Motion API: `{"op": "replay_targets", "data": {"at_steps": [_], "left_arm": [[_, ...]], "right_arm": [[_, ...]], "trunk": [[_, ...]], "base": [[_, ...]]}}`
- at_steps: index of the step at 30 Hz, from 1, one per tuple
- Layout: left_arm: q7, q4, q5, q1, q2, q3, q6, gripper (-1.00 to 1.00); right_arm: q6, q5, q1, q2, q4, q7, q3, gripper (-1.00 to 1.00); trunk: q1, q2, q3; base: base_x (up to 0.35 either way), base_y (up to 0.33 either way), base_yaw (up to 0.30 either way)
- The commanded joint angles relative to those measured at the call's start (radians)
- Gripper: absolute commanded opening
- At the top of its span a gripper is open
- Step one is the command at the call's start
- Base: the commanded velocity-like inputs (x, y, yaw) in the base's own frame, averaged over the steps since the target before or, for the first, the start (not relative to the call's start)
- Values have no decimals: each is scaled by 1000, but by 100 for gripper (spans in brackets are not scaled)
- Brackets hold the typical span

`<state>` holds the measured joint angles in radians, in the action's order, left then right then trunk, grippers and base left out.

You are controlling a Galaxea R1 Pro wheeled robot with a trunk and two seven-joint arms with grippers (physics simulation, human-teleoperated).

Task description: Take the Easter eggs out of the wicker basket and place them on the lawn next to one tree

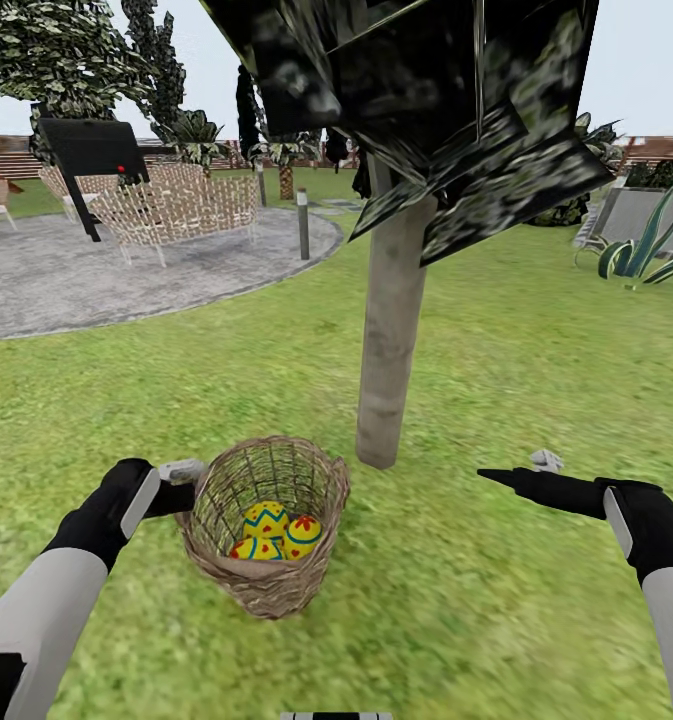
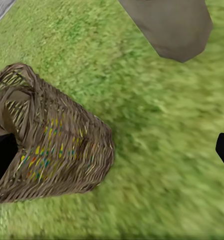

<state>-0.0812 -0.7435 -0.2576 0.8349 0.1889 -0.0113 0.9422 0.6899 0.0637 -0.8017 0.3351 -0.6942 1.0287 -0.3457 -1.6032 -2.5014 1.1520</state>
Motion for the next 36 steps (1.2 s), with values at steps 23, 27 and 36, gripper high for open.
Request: {"op": "replay_targets", "data": {"at_steps": [23, 27, 36], "left_arm": [[-7, -333, -38, -24, 45, 642, 19, 100], [41, -338, -138, -26, 92, 973, 54, 100], [88, -249, -150, -31, 37, 988, 55, 100]], "right_arm": [[8, 12, -1, -3, -2, -32, 2, 100], [18, 30, -1, -105, -74, -313, 68, 100], [319, -31, 10, -159, -375, -355, 373, 100]], "trunk": [[53, 92, -67], [64, 113, -76], [64, 113, -73]], "base": [[0, 0, 0], [0, 0, 0], [0, 0, 75]]}}
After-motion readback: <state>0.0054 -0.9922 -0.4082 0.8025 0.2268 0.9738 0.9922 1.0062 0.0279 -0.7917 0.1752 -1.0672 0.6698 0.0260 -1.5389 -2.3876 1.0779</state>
